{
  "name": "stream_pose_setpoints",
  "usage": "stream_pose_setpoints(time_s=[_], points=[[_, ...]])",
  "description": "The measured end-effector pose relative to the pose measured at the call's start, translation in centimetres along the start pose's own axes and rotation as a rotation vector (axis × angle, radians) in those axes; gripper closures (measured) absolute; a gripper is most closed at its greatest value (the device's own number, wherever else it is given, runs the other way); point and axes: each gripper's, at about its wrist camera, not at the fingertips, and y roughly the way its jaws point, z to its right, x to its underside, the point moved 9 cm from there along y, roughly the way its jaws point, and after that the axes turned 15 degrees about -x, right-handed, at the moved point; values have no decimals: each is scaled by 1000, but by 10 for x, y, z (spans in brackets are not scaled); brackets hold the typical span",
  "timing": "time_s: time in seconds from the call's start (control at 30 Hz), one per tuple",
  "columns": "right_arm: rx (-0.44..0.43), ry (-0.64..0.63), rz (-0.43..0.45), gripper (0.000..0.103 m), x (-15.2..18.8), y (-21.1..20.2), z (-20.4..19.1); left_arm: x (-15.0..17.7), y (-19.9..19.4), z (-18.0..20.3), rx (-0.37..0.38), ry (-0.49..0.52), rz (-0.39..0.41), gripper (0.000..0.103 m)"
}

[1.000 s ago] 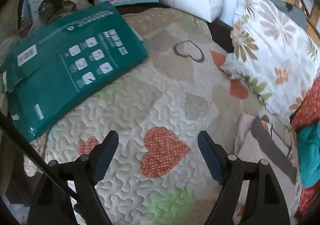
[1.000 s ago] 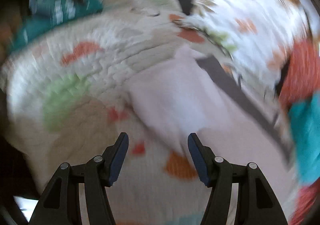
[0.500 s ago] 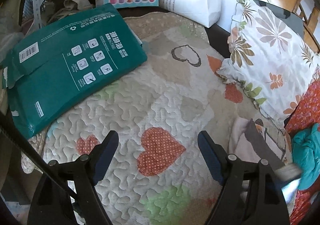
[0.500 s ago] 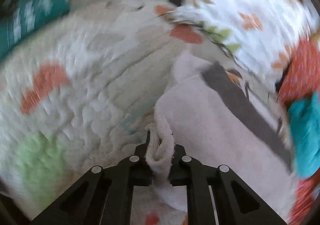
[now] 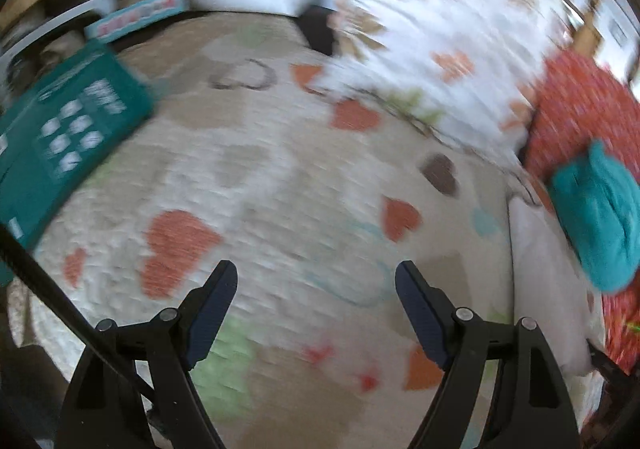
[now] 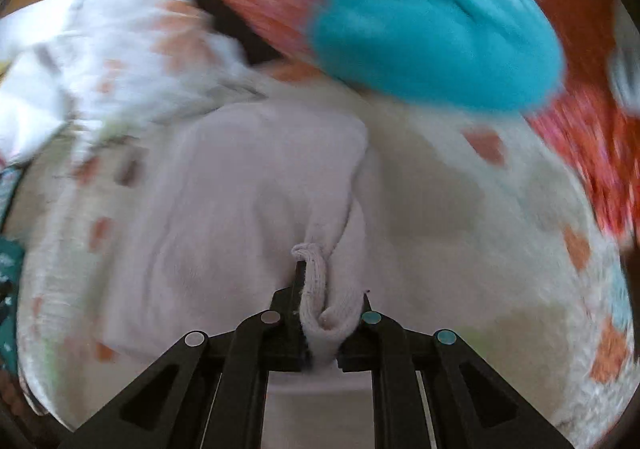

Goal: Fold small clothes
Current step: 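Grasp the pink cardigan edge with the right gripper, then fold the grasped edge across the cardigan with the right gripper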

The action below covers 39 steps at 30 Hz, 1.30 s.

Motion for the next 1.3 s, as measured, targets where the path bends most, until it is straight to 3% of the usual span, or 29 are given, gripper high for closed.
stream_pose_setpoints(time_s=[0.1,0.17,0.27,0.33,0.4,0.43,0.53,0.6,0.7,0.73,0.8,0.83,0.93,1.1,1.17,1.23,1.3], points=[[-87,102,-74,88,21,13,33,15,-2,42,19,89,8,23],[-110,136,-26,76,16,0,40,27,-2,69,32,150,4,23],[-112,148,60,76,-3,-24,44,46,-2,105,78,224,-17,23],[-156,119,85,76,-14,-33,35,58,-4,129,101,275,-22,23],[-270,80,64,76,-19,-29,9,62,-6,144,102,309,-17,23],[-367,50,31,76,-17,-22,-14,61,-6,148,90,313,-13,23],[-572,-12,-77,81,-1,0,-75,49,-8,150,65,263,-4,23],[-654,-34,-138,82,10,15,-104,39,-6,142,51,219,1,23],[-596,-30,-273,82,41,62,-115,29,-2,131,16,210,19,23],[-584,1,-320,87,51,77,-108,29,-1,129,6,217,21,23],[-609,62,-341,88,48,74,-103,34,1,129,8,236,13,23],[-576,58,-346,88,44,71,-98,39,3,133,21,253,6,23],[-458,-2,-310,86,39,53,-78,52,6,148,58,289,-13,23],[-415,-8,-150,82,3,31,-54,77,1,194,158,373,-9,23],[-425,24,-158,82,-2,37,-37,89,5,209,130,430,7,23],[-305,38,-185,88,0,52,-13,101,13,214,84,473,5,22],[-307,55,-177,91,-2,51,-6,102,14,213,73,469,12,22]])
